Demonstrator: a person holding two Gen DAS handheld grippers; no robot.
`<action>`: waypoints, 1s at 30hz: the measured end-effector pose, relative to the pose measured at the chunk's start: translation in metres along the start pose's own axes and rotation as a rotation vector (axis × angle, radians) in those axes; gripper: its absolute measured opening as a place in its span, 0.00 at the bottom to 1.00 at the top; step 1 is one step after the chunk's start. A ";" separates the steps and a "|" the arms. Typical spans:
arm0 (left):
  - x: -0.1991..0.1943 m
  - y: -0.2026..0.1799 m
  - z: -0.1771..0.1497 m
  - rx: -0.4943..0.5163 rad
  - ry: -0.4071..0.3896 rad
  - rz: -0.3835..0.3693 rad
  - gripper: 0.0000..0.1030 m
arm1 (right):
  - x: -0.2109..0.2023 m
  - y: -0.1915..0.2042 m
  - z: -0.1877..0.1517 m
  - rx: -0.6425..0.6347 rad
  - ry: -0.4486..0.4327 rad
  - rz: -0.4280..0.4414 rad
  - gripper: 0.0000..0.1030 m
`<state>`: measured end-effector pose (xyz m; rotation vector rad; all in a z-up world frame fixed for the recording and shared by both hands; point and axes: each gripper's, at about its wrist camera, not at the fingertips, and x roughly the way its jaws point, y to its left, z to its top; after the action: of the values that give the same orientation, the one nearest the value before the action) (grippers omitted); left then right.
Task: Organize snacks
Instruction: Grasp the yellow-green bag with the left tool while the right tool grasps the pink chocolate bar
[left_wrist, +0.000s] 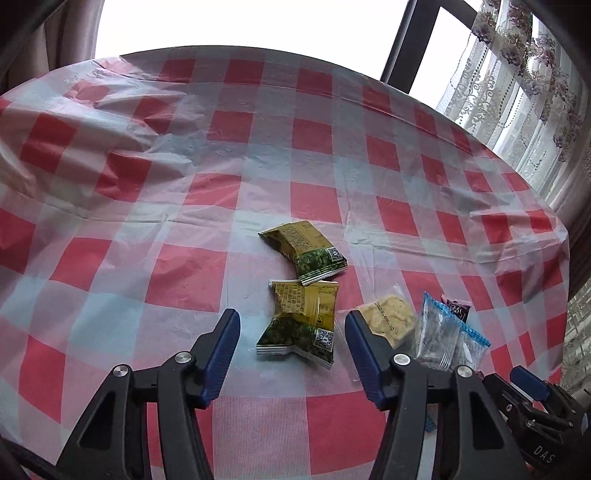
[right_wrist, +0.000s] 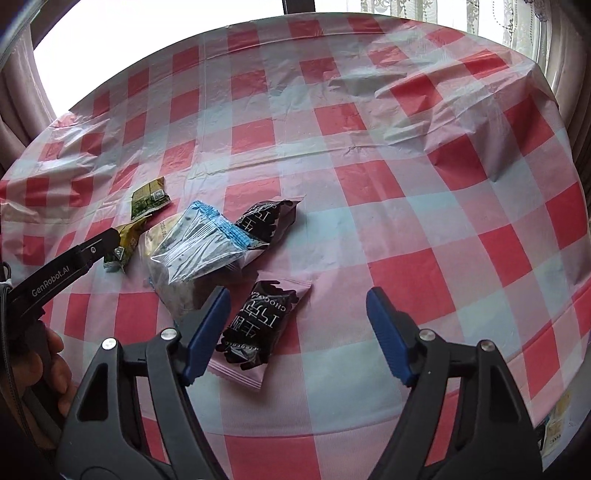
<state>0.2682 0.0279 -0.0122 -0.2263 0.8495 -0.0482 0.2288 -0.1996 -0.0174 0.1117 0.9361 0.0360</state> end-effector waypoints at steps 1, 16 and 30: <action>0.004 0.001 0.001 0.000 0.007 0.000 0.58 | 0.003 0.000 0.000 -0.001 0.010 -0.004 0.75; 0.024 -0.005 0.002 0.068 0.033 0.027 0.37 | 0.019 0.003 -0.005 -0.047 0.047 -0.083 0.47; 0.000 -0.008 -0.025 0.051 0.123 0.104 0.36 | 0.013 0.002 -0.005 -0.110 0.076 -0.041 0.28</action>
<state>0.2499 0.0160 -0.0259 -0.1317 0.9796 0.0134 0.2328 -0.1966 -0.0307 -0.0104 1.0099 0.0542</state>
